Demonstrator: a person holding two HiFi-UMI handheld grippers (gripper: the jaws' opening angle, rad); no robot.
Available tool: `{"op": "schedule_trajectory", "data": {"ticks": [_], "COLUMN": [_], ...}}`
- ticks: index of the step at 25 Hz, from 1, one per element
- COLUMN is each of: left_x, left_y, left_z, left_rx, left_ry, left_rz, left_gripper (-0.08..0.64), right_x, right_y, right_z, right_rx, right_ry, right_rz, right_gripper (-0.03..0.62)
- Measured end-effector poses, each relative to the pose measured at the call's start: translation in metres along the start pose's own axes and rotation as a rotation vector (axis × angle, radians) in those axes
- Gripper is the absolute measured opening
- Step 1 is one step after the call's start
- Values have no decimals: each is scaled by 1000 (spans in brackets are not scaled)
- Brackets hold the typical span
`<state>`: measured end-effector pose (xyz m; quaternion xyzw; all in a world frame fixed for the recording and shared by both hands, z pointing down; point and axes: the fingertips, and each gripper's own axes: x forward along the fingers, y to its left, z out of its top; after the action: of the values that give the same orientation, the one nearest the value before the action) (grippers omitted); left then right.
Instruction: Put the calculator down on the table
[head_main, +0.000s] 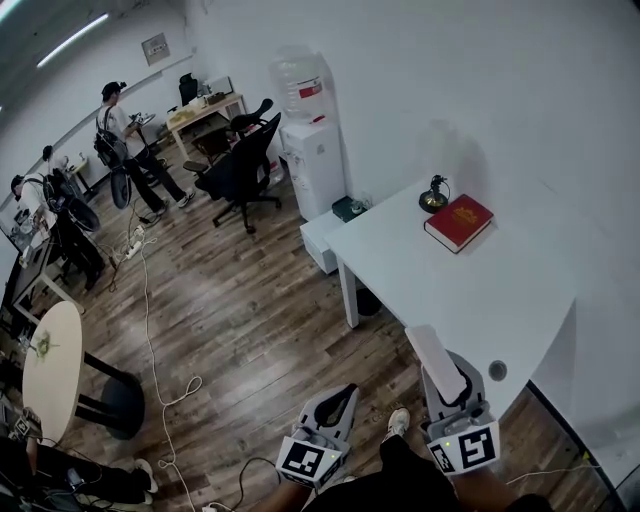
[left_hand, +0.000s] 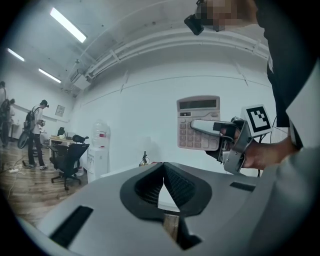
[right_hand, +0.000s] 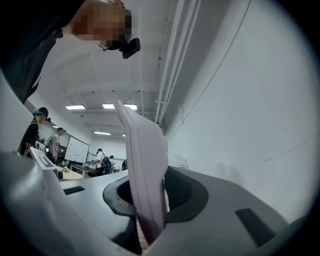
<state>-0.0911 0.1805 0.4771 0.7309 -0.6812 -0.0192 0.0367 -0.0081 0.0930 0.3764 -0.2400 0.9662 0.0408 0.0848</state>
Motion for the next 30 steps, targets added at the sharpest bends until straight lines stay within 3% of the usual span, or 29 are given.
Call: {"op": "schedule_trajectory", "data": {"ticks": [8, 14, 22, 30], "left_x": [84, 142, 214, 257], "left_y": [41, 80, 80, 72], "left_z": [14, 15, 7, -5], "left_rx": [-4, -1, 9, -15], "left_ry": [0, 46, 65, 100], "left_rz": [66, 192, 149, 60], "left_gripper": [18, 18, 18, 18], "right_x": [77, 113, 131, 132], "right_y": [-63, -125, -194, -221], "right_z": [-9, -32, -64, -91], "right_rx": [32, 192, 264, 302], "right_ry": [-11, 46, 96, 147], "right_rz": [59, 66, 33, -6], "right_gripper": [114, 113, 112, 112]}}
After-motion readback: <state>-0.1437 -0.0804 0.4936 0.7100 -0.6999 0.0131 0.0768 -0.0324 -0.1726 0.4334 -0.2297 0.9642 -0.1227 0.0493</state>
